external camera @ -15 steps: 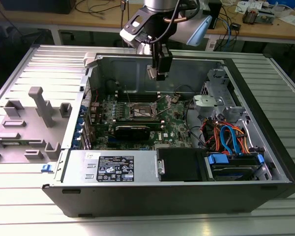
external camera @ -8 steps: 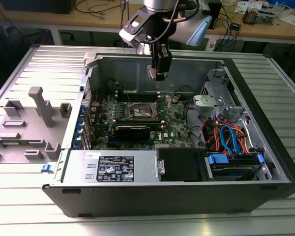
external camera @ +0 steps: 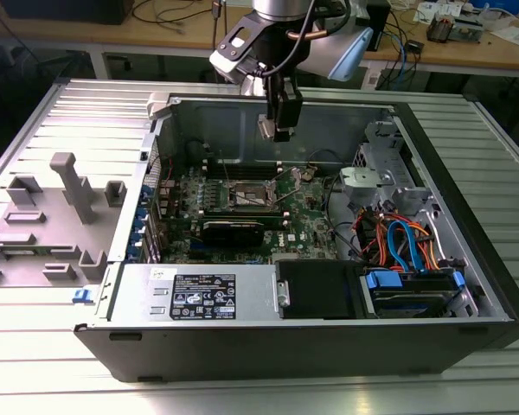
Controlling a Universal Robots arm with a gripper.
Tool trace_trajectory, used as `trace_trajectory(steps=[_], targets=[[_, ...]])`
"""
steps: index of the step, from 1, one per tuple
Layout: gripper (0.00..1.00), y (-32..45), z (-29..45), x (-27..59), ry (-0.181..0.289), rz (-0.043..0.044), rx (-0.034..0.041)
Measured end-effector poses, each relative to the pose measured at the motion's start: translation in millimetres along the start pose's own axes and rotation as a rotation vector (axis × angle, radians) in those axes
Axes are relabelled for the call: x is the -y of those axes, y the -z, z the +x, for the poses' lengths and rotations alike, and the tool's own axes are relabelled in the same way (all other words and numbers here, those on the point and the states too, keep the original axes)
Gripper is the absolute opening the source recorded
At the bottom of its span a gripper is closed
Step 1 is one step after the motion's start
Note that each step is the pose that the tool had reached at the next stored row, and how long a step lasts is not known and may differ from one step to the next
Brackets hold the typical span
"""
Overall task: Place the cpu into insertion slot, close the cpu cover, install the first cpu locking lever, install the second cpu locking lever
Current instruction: 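Place the cpu into insertion slot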
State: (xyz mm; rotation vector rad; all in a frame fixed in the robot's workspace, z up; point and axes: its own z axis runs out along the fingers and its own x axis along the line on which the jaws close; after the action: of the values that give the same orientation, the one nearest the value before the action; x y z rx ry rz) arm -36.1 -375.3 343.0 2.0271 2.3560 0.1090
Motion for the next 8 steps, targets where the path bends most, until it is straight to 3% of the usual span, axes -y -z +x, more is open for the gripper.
trace_trajectory(steps=[6,8], targets=[[0.55,-0.5,0.9,7.2,-0.005,0.0,0.0003],[0.55,-2.8,0.9,7.5,-0.035,0.0016,0.0026]])
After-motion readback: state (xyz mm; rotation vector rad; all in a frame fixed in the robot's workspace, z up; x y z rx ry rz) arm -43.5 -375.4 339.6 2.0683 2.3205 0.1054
